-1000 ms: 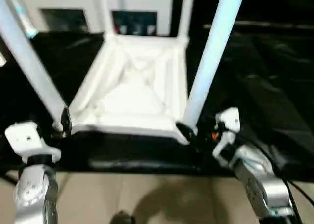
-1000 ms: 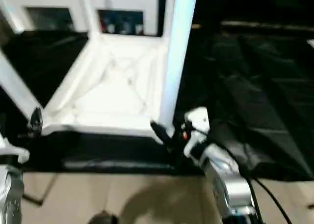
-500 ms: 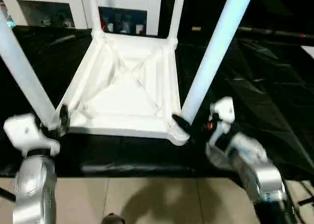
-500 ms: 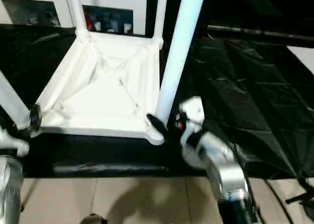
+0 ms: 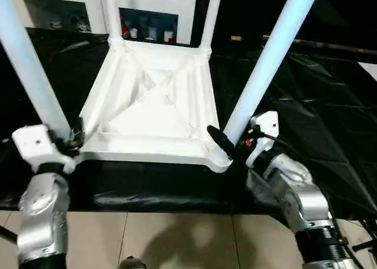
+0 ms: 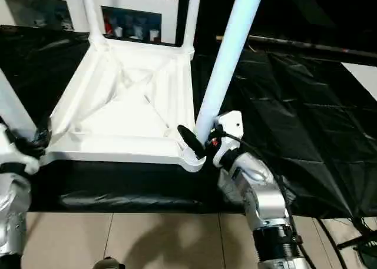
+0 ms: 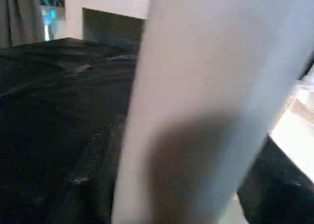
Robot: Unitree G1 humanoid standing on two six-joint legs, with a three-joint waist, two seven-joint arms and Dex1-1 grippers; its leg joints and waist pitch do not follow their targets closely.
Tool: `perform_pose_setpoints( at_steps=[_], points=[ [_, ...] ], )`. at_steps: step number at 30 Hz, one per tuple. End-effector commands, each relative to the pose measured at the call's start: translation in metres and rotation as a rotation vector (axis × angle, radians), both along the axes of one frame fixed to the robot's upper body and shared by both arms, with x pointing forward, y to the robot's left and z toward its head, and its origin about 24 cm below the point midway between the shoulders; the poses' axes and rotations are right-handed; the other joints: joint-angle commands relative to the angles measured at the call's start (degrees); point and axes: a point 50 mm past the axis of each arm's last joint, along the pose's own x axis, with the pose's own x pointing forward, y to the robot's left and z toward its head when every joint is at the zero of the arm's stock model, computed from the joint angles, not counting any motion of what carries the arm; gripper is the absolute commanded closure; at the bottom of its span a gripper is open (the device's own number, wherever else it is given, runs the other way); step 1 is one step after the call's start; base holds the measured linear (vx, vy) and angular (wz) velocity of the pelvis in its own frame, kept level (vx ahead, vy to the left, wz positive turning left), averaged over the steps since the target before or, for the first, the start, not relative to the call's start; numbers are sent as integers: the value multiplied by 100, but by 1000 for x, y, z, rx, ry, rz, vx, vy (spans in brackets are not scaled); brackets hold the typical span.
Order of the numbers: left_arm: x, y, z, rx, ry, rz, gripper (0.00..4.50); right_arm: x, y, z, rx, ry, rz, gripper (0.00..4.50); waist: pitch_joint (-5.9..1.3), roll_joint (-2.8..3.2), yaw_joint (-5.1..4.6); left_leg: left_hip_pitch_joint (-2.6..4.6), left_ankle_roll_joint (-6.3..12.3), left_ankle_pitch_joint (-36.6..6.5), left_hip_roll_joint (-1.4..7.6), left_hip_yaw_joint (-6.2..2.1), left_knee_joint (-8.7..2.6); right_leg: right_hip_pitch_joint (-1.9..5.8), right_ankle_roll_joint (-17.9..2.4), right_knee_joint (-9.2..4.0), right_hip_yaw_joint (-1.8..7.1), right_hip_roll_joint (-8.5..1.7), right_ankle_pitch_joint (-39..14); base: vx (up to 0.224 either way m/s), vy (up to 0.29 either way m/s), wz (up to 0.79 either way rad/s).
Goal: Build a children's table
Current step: Flip table
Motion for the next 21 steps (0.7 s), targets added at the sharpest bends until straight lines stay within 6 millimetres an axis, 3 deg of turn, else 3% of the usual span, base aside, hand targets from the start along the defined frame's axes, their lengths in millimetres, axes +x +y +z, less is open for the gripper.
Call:
perform_pose_setpoints(
  at_steps=[1, 2, 3, 4, 8, 12, 16, 17, 20, 21],
  points=[
    [4, -18, -4, -11, 35, -91, 157, 0, -12, -3, -20, 1, -59, 123, -342, 176, 20, 152, -128, -769, 14, 117, -408, 165, -986, -395, 178, -301, 772, 0, 0, 0],
    [3, -21, -6, -11, 47, -104, 175, 0, -14, -4, -24, 1, -71, 134, -343, 160, 21, 153, -142, -794, 21, 123, -410, 168, -976, -398, 178, -295, 767, 0, 0, 0],
    [1, -26, -8, -12, 72, -130, 175, 0, -18, -4, -32, 1, -95, 134, -343, 221, 47, 165, -190, -871, 30, 126, -412, 154, -972, -392, 176, -297, 764, 0, 0, 0],
    [1, -26, -8, -12, 72, -130, 180, 0, -18, -4, -32, 1, -95, 146, -344, 179, 52, 161, -200, -916, 31, 140, -413, 167, -957, -395, 177, -291, 756, 0, 0, 0],
    [-9, -39, -21, 9, 170, -185, 214, -1, -30, -6, -55, 14, -168, 177, -339, 170, 80, 154, -179, -939, 27, 158, -415, 165, -870, -412, 182, -287, 651, 0, 0, 0],
    [-15, -52, -29, 27, 232, -260, 229, -3, -44, -10, -69, 30, -227, 211, -338, 122, 69, 149, -150, -996, 24, 168, -423, 157, -800, -444, 189, -290, 290, 0, 0, 0],
    [-7, -67, -27, 18, 229, -306, 232, -2, -56, -7, -65, 28, -279, 232, -340, 139, 89, 162, -125, -1067, 27, 182, -418, 126, -751, -474, 199, -292, 34, 0, 0, 0],
    [-5, -72, -26, 16, 226, -324, 235, -1, -59, -7, -70, 26, -291, 255, -342, 139, 105, 167, -130, -1059, 27, 183, -417, 123, -742, -476, 199, -294, 3, 0, 0, 0],
    [4, -85, -24, 19, 221, -374, 235, -3, -67, -6, -81, 24, -323, 261, -356, 138, 170, 193, -142, -1083, 27, 208, -407, 98, -706, -486, 197, -286, -4, 0, 0, 0],
    [11, -91, -23, 26, 219, -389, 235, -5, -70, -6, -78, 23, -336, 265, -383, 178, 192, 200, -144, -1083, 21, 217, -401, 105, -687, -481, 195, -294, -22, 0, 0, 0]
  ],
)
